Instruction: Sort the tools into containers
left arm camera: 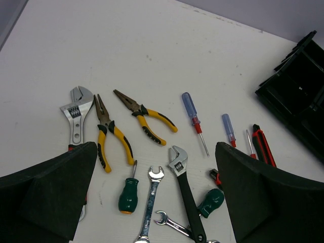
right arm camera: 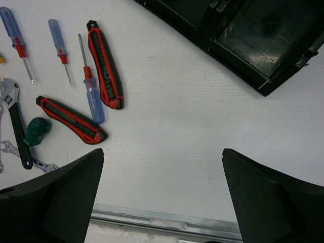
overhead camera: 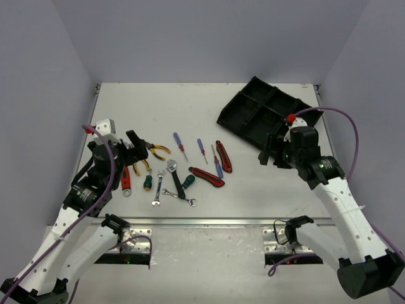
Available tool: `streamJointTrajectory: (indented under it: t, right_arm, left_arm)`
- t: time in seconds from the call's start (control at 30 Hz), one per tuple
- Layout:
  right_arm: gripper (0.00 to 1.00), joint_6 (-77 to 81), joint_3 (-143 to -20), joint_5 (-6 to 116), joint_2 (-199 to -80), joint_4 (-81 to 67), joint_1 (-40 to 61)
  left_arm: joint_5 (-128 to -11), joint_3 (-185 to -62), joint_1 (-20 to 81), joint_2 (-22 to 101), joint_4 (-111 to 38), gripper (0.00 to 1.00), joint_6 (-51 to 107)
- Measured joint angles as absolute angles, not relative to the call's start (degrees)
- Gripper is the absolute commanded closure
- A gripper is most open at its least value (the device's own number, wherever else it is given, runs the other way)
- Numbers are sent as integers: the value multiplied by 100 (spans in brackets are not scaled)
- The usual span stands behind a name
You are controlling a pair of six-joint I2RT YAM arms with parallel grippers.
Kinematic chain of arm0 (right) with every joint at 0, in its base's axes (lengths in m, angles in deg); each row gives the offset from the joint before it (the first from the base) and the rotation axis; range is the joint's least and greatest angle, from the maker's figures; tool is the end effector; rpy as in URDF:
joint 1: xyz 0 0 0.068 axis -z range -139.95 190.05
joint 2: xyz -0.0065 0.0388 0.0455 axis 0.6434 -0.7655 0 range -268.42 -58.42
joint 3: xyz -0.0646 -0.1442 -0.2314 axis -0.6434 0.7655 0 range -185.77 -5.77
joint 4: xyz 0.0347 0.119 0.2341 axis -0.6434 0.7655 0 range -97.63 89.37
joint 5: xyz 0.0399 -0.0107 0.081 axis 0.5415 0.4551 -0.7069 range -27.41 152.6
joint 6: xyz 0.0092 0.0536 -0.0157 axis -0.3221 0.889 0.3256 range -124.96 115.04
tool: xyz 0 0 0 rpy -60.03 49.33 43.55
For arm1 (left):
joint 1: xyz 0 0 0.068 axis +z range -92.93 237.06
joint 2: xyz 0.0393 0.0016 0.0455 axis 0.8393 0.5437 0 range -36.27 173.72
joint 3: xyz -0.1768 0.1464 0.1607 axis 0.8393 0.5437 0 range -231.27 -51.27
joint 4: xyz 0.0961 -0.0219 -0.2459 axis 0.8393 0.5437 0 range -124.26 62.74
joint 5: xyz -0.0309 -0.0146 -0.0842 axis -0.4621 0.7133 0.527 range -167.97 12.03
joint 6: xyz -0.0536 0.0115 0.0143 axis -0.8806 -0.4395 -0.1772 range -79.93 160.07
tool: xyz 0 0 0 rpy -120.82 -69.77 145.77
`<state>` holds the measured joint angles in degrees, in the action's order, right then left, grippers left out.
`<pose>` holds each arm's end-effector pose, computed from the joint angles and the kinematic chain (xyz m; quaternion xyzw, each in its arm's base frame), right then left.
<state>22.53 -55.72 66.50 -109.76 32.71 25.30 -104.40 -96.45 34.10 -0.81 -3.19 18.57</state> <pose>0.1797 0.0444 0.3041 0.1150 0.9049 0.1183 0.3924 0.1318 -0.0367 0.3324 -0.1186 0.8056 -0.0329 0.5796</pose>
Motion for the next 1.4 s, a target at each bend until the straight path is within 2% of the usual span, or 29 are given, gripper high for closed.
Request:
streamJointTrajectory:
  t: [0.17, 0.3, 0.43, 0.5, 0.57, 0.73, 0.9, 1.23, 1.4]
  right_arm:
    - [1, 2403, -5558, 6326, -10985, 2969, 2530]
    - [1, 2742, -5533, 5467, -11266, 2319, 2514]
    - [1, 2936, -5715, 5189, -12219, 1982, 2110]
    - [1, 2937, -6298, 5415, -13144, 2235, 1589]
    - [9, 2900, -7109, 5763, -14093, 2304, 1067]
    - [41, 2703, -8797, 6665, -15847, 2818, 122]
    - [59, 2504, -9867, 7199, -17295, 3106, -234]
    - [60, 2355, -9652, 7510, -17605, 3585, -199]
    - [65, 2349, -9305, 7574, -17601, 3623, -165]
  left_arm:
    - [-10449, -9645, 3410, -81, -319, 0, 1856]
    - [-10458, -9645, 3410, -81, -319, 0, 1855]
    - [-10458, -9645, 3410, -81, -317, 0, 1855]
    - [-10454, -9645, 3410, -81, -317, 0, 1855]
    - [-10451, -9645, 3410, -82, -318, 0, 1857]
    - [-10417, -9645, 3410, -78, -320, 0, 1857]
    - [-10345, -9645, 3410, -35, -321, 0, 1859]
    - [-10160, -9643, 3410, 11, -323, 0, 1879]
    - [-10112, -9632, 3410, 11, -334, 0, 1879]
